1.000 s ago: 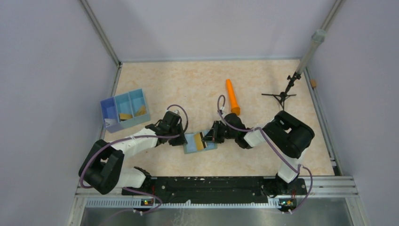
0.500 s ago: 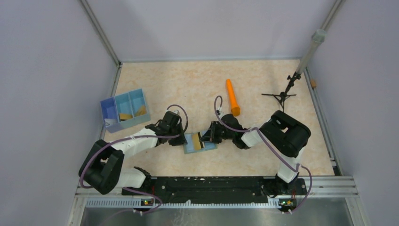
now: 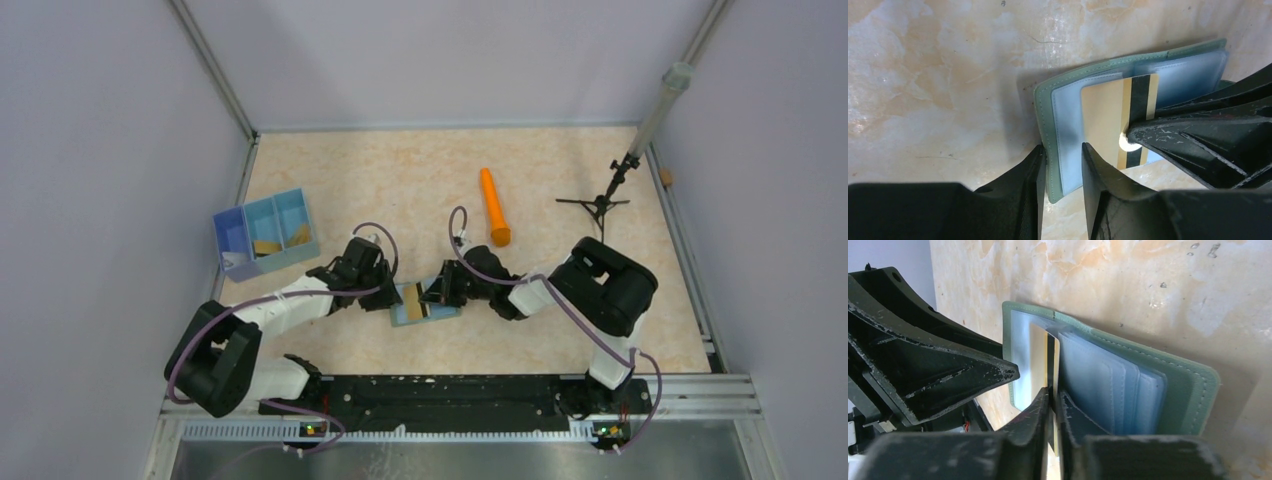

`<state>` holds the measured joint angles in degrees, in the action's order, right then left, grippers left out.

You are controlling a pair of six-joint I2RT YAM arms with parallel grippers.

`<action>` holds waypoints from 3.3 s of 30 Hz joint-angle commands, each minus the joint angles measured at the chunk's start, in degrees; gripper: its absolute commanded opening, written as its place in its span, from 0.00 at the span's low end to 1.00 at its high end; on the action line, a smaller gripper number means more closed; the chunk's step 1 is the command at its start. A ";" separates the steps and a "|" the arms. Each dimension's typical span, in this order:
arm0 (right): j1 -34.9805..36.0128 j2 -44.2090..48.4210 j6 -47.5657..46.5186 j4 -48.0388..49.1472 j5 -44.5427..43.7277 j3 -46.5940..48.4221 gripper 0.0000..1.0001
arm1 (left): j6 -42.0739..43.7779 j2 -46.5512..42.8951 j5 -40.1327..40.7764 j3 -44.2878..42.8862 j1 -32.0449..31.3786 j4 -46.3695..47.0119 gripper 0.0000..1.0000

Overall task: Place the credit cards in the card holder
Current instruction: Insert the credit card into the card holder, then pick up the credit card from the storage box.

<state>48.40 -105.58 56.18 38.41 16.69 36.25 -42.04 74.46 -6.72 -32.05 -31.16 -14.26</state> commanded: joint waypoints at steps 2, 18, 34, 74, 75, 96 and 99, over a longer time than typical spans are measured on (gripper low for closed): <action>2.37 -1.46 -3.60 -8.46 -3.84 0.99 0.18 | -2.92 -0.92 -3.43 2.72 -0.10 3.98 0.35; 3.99 9.55 -19.57 -31.74 -15.87 9.32 0.52 | -2.81 -0.77 -2.17 4.18 0.09 4.63 0.20; 4.79 14.39 -28.33 -40.92 -18.51 13.24 0.67 | -5.11 -7.09 -8.60 7.28 0.13 14.79 0.43; -6.48 18.51 -36.97 -41.71 -0.80 8.56 0.76 | -16.75 6.25 -11.18 3.35 -6.97 33.27 0.59; -6.48 18.23 -36.92 -41.67 -0.90 8.43 0.75 | -17.02 6.85 -11.27 3.20 -7.07 33.82 0.58; -6.31 14.17 -33.23 -39.42 5.84 7.87 0.67 | -17.27 11.45 -11.37 3.14 -7.18 35.78 0.23; -5.85 14.09 -32.70 -38.80 7.08 8.32 0.66 | -17.28 11.70 -11.54 3.10 -7.17 35.87 0.23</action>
<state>41.95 -90.98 22.11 -2.63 20.34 44.62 -59.07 85.08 -18.15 -27.77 -38.04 18.48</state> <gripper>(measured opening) 0.667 0.232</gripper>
